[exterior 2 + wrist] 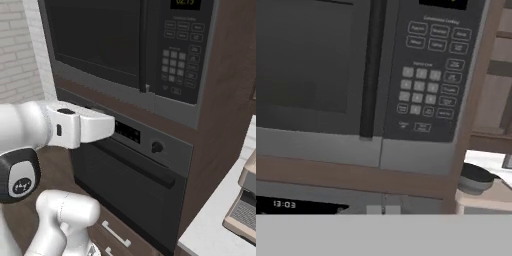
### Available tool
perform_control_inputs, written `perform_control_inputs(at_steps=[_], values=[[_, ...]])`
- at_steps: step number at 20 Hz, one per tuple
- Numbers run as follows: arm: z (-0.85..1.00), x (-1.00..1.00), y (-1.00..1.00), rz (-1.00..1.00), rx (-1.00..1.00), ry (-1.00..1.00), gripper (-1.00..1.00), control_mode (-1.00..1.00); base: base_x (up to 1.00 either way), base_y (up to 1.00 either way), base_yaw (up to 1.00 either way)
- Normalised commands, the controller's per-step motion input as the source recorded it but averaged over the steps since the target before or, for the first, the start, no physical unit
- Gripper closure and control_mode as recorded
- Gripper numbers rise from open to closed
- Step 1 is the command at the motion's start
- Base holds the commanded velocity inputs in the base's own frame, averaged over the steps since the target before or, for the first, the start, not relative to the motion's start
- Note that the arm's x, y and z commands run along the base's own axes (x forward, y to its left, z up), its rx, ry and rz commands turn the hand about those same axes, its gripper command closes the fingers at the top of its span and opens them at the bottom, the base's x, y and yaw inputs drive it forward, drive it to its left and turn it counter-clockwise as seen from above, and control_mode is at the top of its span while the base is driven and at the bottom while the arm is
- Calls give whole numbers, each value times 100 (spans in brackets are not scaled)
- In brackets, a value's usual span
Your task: Pick the potato from the sink and place it in the bowl. Then pick the bowl and place it in the microwave. Then close the microwave door and press the start button.
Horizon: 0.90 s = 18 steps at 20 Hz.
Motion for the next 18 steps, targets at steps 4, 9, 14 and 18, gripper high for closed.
perform_control_inputs(at_steps=[4, 9, 14, 18], values=[[-9, -6, -13, 2, 0, -21, 100, -100, 0, 0, 0], [-3, 0, -14, 0, 0, -18, 100, -100, 0, 0, 0], [0, 0, -35, 0, 1, -11, 100, -100, 0, 0, 0], [0, 0, -33, 0, 2, -3, 100, -100, 0, 0, 0]])
